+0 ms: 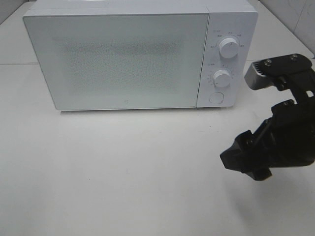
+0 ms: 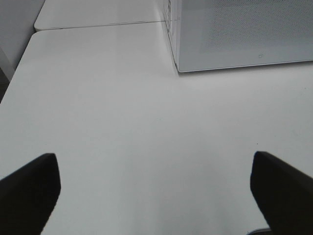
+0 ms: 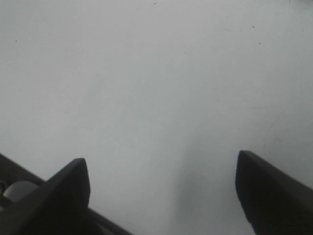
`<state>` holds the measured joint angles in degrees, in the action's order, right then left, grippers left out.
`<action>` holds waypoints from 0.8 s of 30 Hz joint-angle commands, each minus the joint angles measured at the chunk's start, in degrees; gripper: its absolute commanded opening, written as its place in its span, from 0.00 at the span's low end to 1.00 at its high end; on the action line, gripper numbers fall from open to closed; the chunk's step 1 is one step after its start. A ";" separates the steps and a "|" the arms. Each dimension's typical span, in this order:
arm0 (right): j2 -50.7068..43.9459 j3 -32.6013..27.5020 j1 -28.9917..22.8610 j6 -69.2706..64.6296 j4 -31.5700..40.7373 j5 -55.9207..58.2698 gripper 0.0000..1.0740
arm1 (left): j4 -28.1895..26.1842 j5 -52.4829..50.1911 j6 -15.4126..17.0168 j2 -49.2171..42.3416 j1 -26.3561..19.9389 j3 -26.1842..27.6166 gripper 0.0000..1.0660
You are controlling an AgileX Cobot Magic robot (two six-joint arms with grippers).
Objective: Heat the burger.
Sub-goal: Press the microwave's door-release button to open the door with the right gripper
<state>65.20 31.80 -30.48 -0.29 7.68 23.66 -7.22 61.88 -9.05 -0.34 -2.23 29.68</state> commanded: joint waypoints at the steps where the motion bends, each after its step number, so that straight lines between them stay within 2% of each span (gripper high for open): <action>1: -3.27 0.11 0.23 1.03 -0.57 5.21 0.71 | -0.46 -0.40 -0.11 -0.80 -0.11 0.06 0.92; 3: -8.71 0.11 0.23 1.03 -0.57 11.75 0.71 | -0.46 -0.40 -0.11 -0.80 -0.11 0.06 0.92; 9: -15.07 0.11 0.23 1.03 -0.97 14.95 0.71 | -0.46 -0.40 -0.11 -0.80 -0.11 0.06 0.92; 12: -18.91 1.15 0.23 -0.74 -3.78 16.73 0.71 | -0.46 -0.40 -0.11 -0.80 -0.11 0.06 0.92; 14: -24.87 2.29 0.23 -5.04 -9.80 19.14 0.71 | -0.46 -0.40 -0.11 -0.80 -0.11 0.06 0.92; 19: -32.31 2.29 0.23 -8.94 -16.04 22.75 0.71 | -0.46 -0.40 -0.11 -0.80 -0.11 0.06 0.92; 20: -36.55 2.29 0.29 -10.26 -18.28 24.98 0.71 | -0.46 -0.40 -0.11 -0.80 -0.11 0.06 0.92; 24: -41.37 2.29 0.29 -11.92 -19.25 27.56 0.71 | -0.46 -0.40 -0.11 -0.80 -0.11 0.06 0.92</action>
<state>26.07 33.86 -30.48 -10.60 -10.49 49.45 -7.22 61.88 -9.05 -0.34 -2.23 29.68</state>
